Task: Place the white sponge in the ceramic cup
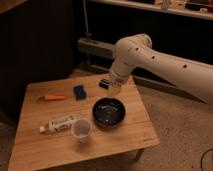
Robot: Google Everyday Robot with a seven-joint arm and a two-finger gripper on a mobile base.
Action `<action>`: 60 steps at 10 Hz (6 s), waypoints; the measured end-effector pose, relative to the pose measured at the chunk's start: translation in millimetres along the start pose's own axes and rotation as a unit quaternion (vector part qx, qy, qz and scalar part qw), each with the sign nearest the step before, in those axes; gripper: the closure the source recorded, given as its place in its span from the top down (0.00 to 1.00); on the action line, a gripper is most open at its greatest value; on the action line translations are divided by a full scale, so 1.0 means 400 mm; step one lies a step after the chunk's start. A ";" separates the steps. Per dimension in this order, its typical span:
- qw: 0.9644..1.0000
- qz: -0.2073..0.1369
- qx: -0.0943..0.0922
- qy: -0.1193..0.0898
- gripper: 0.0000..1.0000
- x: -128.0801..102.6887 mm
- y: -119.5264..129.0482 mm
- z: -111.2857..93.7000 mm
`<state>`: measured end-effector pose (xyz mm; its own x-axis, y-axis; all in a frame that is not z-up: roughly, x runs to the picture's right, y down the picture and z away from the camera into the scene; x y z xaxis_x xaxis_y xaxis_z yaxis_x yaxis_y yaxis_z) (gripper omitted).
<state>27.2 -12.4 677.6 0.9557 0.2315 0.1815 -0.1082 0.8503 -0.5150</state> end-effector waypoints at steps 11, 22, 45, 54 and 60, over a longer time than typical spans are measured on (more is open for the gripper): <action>0.980 0.184 0.056 -0.045 0.61 0.008 -0.085 0.019; 0.988 0.131 0.074 -0.046 0.61 -0.140 -0.153 0.026; 0.924 0.380 0.042 -0.009 0.61 -0.311 -0.168 0.287; 0.936 0.350 0.030 0.023 0.61 -0.381 -0.231 0.577; 0.938 0.344 0.029 0.033 0.61 -0.368 -0.241 0.655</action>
<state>-174.9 -4.5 920.1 0.6692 0.7064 -0.2307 -0.7181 0.5350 -0.4450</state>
